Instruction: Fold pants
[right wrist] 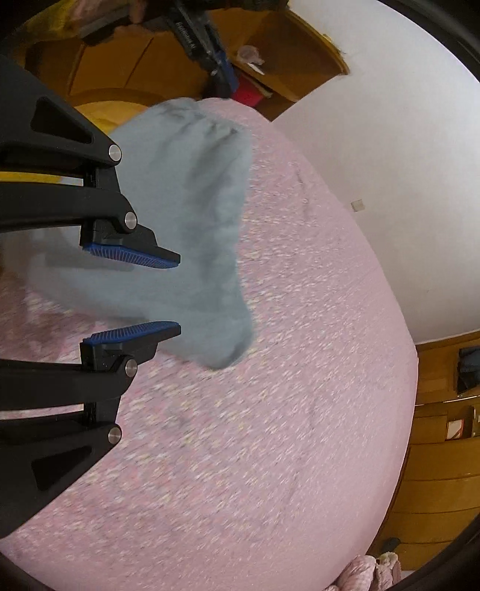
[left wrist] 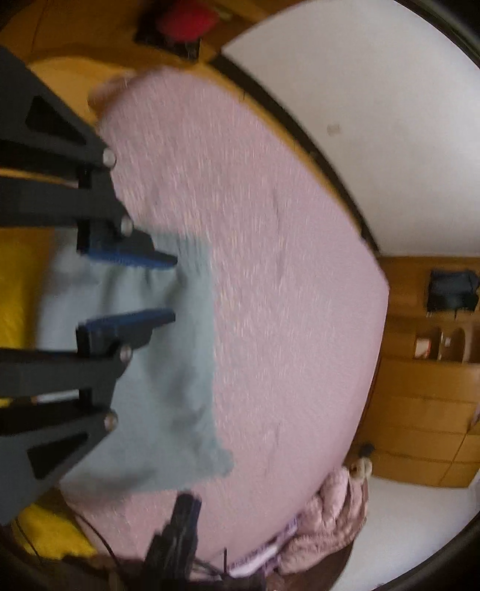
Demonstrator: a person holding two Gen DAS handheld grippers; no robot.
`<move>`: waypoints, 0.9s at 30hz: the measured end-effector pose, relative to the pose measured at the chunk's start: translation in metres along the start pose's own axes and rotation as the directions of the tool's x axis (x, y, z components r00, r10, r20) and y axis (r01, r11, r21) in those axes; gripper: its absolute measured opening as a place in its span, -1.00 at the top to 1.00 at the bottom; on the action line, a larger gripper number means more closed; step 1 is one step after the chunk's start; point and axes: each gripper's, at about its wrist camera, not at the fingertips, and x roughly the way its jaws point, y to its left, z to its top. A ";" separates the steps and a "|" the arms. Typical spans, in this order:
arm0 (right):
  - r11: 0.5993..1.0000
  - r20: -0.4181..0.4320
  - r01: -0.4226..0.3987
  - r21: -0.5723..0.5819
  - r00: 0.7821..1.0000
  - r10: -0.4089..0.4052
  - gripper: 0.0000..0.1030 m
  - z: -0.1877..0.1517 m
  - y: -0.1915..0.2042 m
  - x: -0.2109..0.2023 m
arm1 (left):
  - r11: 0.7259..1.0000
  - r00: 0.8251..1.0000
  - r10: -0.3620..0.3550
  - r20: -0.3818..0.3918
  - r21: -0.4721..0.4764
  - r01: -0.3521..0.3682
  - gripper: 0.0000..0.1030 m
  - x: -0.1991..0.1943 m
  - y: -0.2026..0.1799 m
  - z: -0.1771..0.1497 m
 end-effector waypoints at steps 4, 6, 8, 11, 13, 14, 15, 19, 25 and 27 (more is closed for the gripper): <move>1.000 -0.018 0.012 0.019 1.000 -0.012 0.40 0.011 0.001 0.025 | 1.000 0.998 -0.018 -0.063 0.010 0.018 0.65 0.045 -0.010 0.007; 0.999 -0.040 0.039 0.033 0.999 -0.037 0.40 0.017 -0.005 0.044 | 0.998 0.993 0.058 -0.101 0.036 -0.055 0.67 0.072 -0.007 0.007; 0.997 -0.076 0.067 0.047 0.995 -0.063 0.43 0.020 -0.014 0.067 | 0.997 0.987 0.078 -0.143 0.038 -0.073 0.87 0.093 0.003 0.004; 0.997 -0.055 0.040 0.063 0.998 -0.037 0.46 0.022 -0.026 0.081 | 0.999 0.989 0.034 -0.142 -0.001 -0.035 0.92 0.095 0.013 0.004; 0.996 -0.063 0.040 0.078 0.997 -0.035 0.46 0.024 -0.025 0.082 | 1.000 0.989 0.019 -0.145 -0.007 -0.020 0.92 0.087 0.015 0.003; 0.996 -0.070 0.044 0.078 0.997 -0.039 0.46 0.026 -0.024 0.079 | 1.000 0.989 0.010 -0.147 -0.004 -0.011 0.92 0.081 0.015 0.002; 0.996 -0.075 0.049 0.077 0.996 -0.043 0.46 0.027 -0.023 0.076 | 1.000 0.989 0.000 -0.147 -0.004 -0.001 0.92 0.074 0.015 -0.001; 0.996 -0.065 0.037 0.080 0.997 -0.032 0.46 0.019 -0.015 0.044 | 1.000 0.991 -0.009 -0.134 0.003 0.010 0.92 0.041 0.016 -0.021; 0.999 -0.057 -0.031 0.015 0.998 0.032 0.46 -0.024 0.013 0.002 | 0.999 0.988 -0.015 -0.156 -0.047 0.008 0.92 0.013 0.025 -0.062; 1.000 -0.074 -0.021 -0.004 0.997 0.020 0.45 -0.040 0.018 0.002 | 0.998 0.984 0.000 -0.178 -0.067 -0.012 0.92 0.020 0.030 -0.069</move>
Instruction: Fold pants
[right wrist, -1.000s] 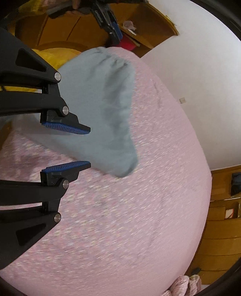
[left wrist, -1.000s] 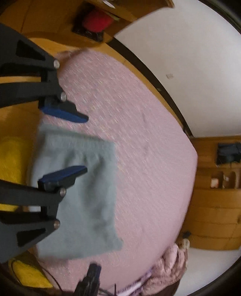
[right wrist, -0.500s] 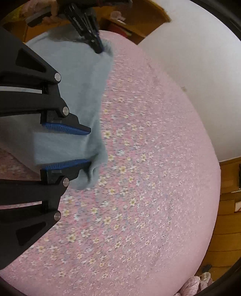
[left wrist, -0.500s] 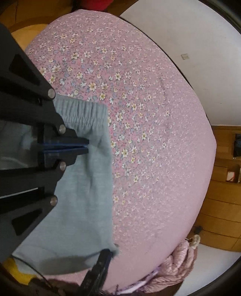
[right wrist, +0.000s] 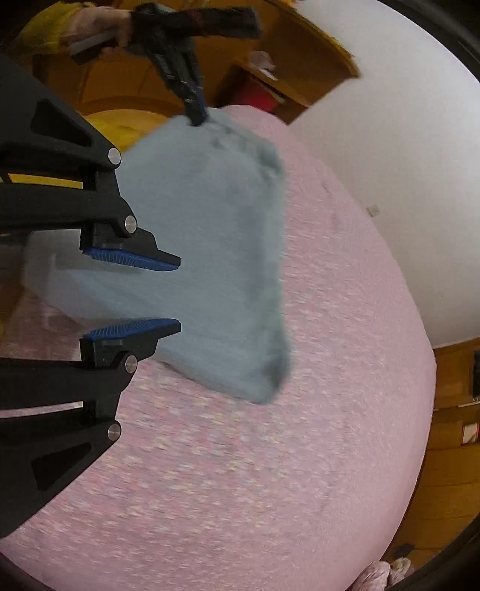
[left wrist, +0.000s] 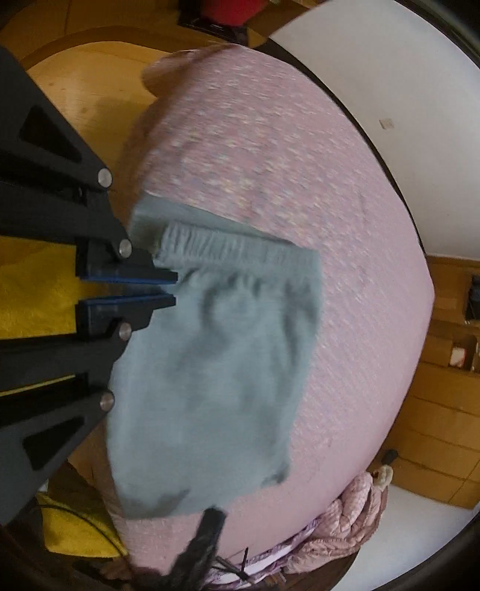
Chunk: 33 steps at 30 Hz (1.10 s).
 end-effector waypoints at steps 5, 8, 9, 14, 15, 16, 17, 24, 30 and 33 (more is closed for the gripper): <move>0.998 -0.024 0.064 -0.002 0.998 -0.064 0.41 -0.031 -0.004 0.018 | 0.999 1.000 0.023 -0.008 -0.039 -0.024 0.93 0.010 0.001 -0.004; 0.998 -0.032 0.042 0.052 0.999 -0.041 0.27 -0.035 -0.017 0.014 | 0.998 0.998 0.055 0.002 -0.015 -0.055 0.93 0.008 -0.006 -0.006; 0.996 -0.029 0.019 0.083 0.999 -0.017 0.27 -0.036 -0.022 0.013 | 0.998 0.998 0.056 0.004 -0.023 -0.056 0.93 0.007 -0.008 -0.006; 0.980 0.015 -0.054 0.194 0.999 0.052 0.27 -0.040 -0.038 -0.002 | 0.997 0.999 0.031 0.024 -0.078 -0.029 0.70 -0.011 -0.015 -0.012; 0.980 0.029 -0.055 0.192 0.998 0.050 0.26 -0.040 -0.038 -0.005 | 0.997 0.999 0.030 0.037 -0.071 -0.028 0.59 -0.016 -0.018 -0.012; 0.980 0.038 -0.056 0.190 0.998 0.049 0.26 -0.039 -0.039 -0.007 | 0.998 0.998 0.035 0.048 -0.061 -0.032 0.50 -0.020 -0.021 -0.011; 0.980 0.045 -0.057 0.190 0.998 0.049 0.23 -0.037 -0.040 -0.008 | 0.998 0.997 0.042 0.062 -0.044 -0.039 0.45 -0.025 -0.026 -0.009; 0.967 -0.005 -0.068 0.245 0.997 0.071 0.17 -0.036 -0.043 0.018 | 0.997 0.993 0.067 0.096 0.023 -0.070 0.23 -0.026 -0.039 0.001; 0.957 0.016 -0.109 0.267 0.994 0.109 0.14 -0.042 -0.053 0.015 | 0.995 0.995 0.094 0.039 0.039 -0.095 0.24 0.011 -0.027 0.001; 0.957 0.024 -0.136 0.256 0.991 0.134 0.39 -0.039 -0.052 0.013 | 0.991 0.992 0.116 0.052 0.067 -0.119 0.23 0.012 -0.032 -0.001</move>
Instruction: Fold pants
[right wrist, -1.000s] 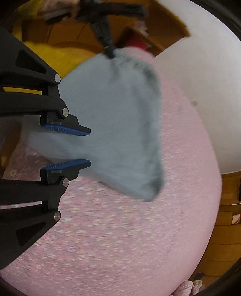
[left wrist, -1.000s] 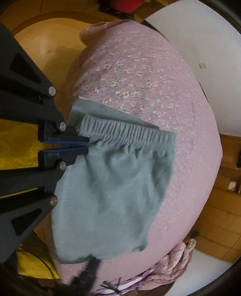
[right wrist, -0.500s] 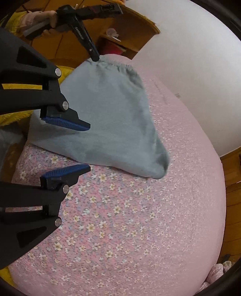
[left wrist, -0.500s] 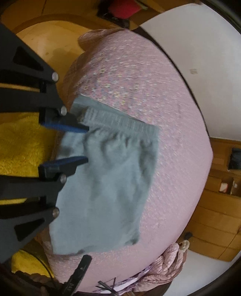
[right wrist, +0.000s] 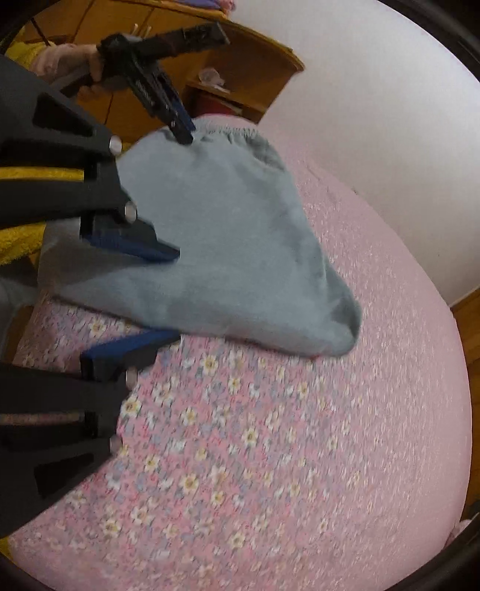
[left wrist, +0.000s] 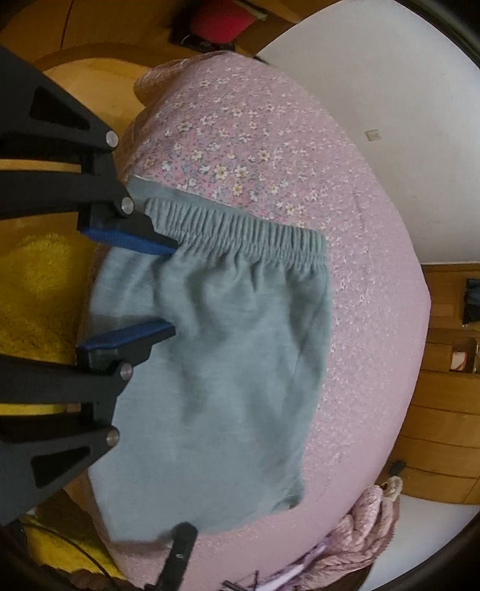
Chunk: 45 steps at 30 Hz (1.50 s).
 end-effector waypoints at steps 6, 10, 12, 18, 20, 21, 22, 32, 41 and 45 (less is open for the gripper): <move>0.996 0.033 -0.025 -0.082 0.999 0.028 0.69 0.009 0.029 -0.015 | 1.000 1.000 -0.005 0.010 0.013 0.004 0.23 -0.011 -0.004 0.001; 0.978 0.057 -0.037 -0.204 0.997 0.050 0.70 0.021 0.062 -0.030 | 0.998 0.998 -0.051 0.035 -0.037 0.052 0.23 -0.021 0.004 0.002; 0.958 0.063 -0.018 -0.287 0.997 0.037 0.70 0.025 0.083 -0.032 | 0.996 0.997 -0.067 0.047 -0.061 0.070 0.23 -0.026 0.011 0.004; 0.914 0.026 -0.062 -0.400 0.997 0.078 0.71 0.037 0.125 -0.030 | 0.993 0.997 -0.041 0.069 -0.110 0.049 0.23 -0.036 0.030 0.008; 0.903 0.012 -0.084 -0.420 0.995 0.098 0.71 0.042 0.138 -0.028 | 0.993 0.997 -0.009 0.076 -0.120 0.018 0.23 -0.040 0.036 0.007; 0.897 0.001 -0.104 -0.429 0.993 0.116 0.71 0.046 0.148 -0.027 | 0.992 0.997 -0.003 0.080 -0.123 0.013 0.23 -0.042 0.039 0.007; 0.892 -0.013 -0.128 -0.434 0.991 0.136 0.71 0.050 0.157 -0.025 | 0.991 0.997 -0.001 0.083 -0.130 0.011 0.23 -0.044 0.042 0.006; 0.823 -0.103 -0.199 -0.532 0.980 0.171 0.71 0.059 0.235 0.022 | 0.979 0.995 0.056 0.084 -0.200 -0.038 0.23 -0.050 0.083 -0.009; 0.825 -0.196 -0.217 -0.522 0.972 0.132 0.71 0.059 0.279 0.096 | 0.964 0.996 0.066 0.063 -0.263 -0.047 0.23 -0.042 0.112 -0.023; 0.844 -0.240 -0.218 -0.491 0.964 0.110 0.71 0.058 0.277 0.128 | 0.956 0.996 0.064 0.059 -0.289 -0.045 0.23 -0.044 0.123 -0.030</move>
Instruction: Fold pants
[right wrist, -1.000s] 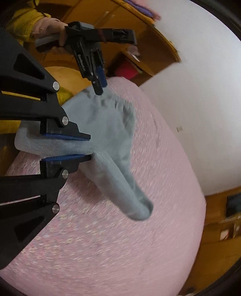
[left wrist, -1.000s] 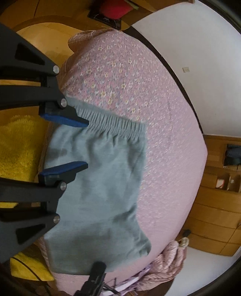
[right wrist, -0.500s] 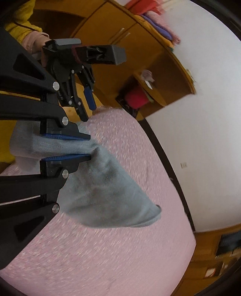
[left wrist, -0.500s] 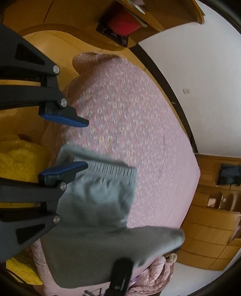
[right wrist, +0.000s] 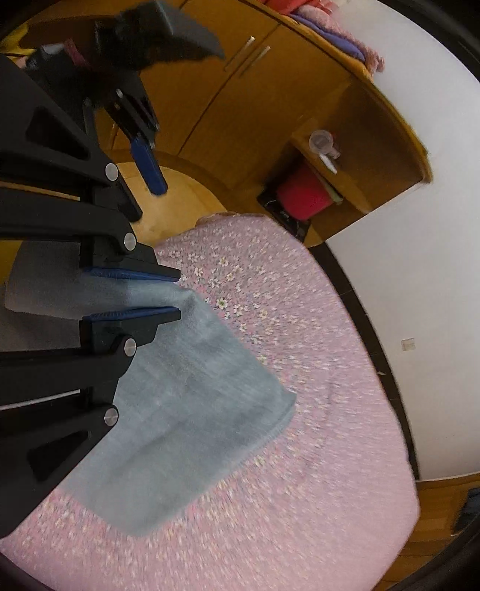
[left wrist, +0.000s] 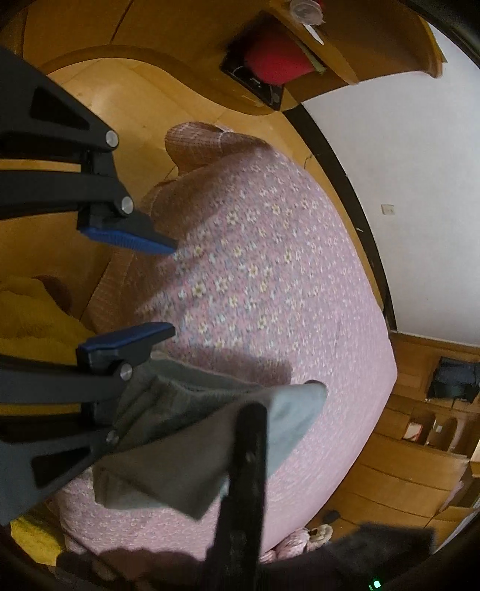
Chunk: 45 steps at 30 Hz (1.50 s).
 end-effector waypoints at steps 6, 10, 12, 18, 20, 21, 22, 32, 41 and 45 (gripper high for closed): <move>0.992 -0.031 -0.083 0.090 0.996 0.086 0.58 0.001 -0.012 0.022 | 0.999 1.000 -0.002 0.008 -0.035 0.003 0.22 -0.006 0.013 -0.001; 0.986 0.046 -0.135 0.094 0.990 0.131 0.54 0.002 -0.010 -0.012 | 0.999 1.000 0.000 0.020 -0.047 0.000 0.23 -0.014 0.013 0.002; 0.990 0.086 -0.121 0.067 0.990 0.116 0.47 -0.001 -0.008 -0.032 | 0.998 0.999 -0.027 0.031 -0.054 0.029 0.23 -0.019 0.012 0.006; 0.994 0.085 0.051 0.098 0.995 -0.060 0.46 -0.029 -0.033 -0.058 | 0.983 0.982 -0.181 0.054 -0.014 0.182 0.18 -0.031 -0.014 0.018; 0.984 0.054 0.091 0.150 0.994 -0.100 0.46 -0.044 -0.049 -0.059 | 0.979 0.978 -0.201 0.045 0.020 0.201 0.17 -0.026 -0.027 0.022; 0.979 0.041 0.104 0.173 0.993 -0.112 0.46 -0.051 -0.056 -0.059 | 0.979 0.978 -0.203 0.036 0.035 0.202 0.17 -0.022 -0.032 0.024; 0.975 0.033 0.110 0.192 0.992 -0.119 0.46 -0.057 -0.062 -0.060 | 0.976 0.977 -0.211 0.027 0.055 0.210 0.17 -0.017 -0.039 0.025; 0.966 -0.009 0.130 0.223 0.991 -0.132 0.46 -0.081 -0.079 -0.052 | 0.968 0.973 -0.205 -0.102 0.122 0.217 -0.13 0.044 -0.050 0.030; 0.937 -0.004 0.153 0.314 0.987 -0.160 0.03 -0.092 -0.079 -0.064 | 0.953 0.968 -0.215 -0.131 0.190 0.237 -0.13 0.046 -0.053 0.040; 0.926 -0.013 0.165 0.341 0.985 -0.171 -0.01 -0.091 -0.086 -0.059 | 0.945 0.964 -0.213 -0.160 0.218 0.245 -0.14 0.057 -0.062 0.049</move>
